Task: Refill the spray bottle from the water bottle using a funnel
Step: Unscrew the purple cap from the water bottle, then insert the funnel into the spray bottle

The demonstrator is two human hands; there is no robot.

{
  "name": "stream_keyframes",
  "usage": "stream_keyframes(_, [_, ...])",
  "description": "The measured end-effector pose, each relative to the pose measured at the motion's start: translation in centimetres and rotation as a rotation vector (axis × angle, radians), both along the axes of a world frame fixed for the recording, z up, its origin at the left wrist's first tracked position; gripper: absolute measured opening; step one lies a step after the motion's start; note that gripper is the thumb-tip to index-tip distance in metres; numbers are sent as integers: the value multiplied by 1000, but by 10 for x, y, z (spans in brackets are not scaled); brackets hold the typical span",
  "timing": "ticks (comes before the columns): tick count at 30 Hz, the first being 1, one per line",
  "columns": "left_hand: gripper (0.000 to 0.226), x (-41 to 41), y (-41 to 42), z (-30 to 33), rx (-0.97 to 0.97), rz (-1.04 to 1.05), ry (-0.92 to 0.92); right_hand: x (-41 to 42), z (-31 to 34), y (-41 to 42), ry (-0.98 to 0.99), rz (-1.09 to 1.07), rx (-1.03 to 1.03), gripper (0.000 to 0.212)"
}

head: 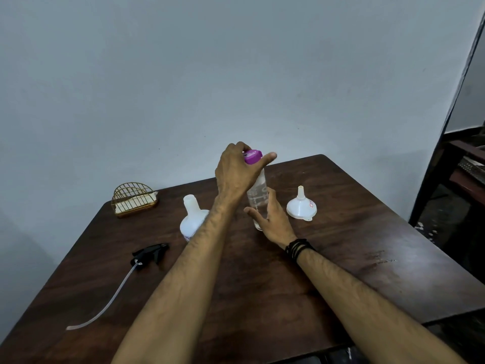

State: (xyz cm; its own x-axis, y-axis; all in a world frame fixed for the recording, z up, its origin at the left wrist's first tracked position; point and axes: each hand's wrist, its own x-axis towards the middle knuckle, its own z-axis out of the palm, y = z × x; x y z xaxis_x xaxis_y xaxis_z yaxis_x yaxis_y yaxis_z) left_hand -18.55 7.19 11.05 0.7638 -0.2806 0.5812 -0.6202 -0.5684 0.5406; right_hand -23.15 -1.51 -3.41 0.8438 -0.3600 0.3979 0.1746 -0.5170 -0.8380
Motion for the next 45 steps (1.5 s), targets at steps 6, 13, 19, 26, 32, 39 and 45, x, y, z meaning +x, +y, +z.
stream_keyframes(6, [59,-6,15,8,-170,124,-35,3,-5,-4,13,-5,25,79])
stream_keyframes(13, [41,-44,70,-86,-150,128,-9,1,-6,-4,-188,-217,60,55])
stream_keyframes(19, [37,-61,139,-129,230,253,-6,0,-3,-14,-327,-672,-82,32])
stream_keyframes(26, [43,-53,205,-144,352,533,272,5,-1,-34,-61,-882,-19,59])
stream_keyframes(32, [58,-51,218,-150,285,619,259,11,-9,-50,49,-650,0,66])
stream_keyframes(39, [67,-53,196,-141,118,497,97,-2,-6,-49,89,-592,-61,22])
stream_keyframes(45, [74,-32,166,-128,-109,350,166,-31,-8,-41,54,-620,-95,30])
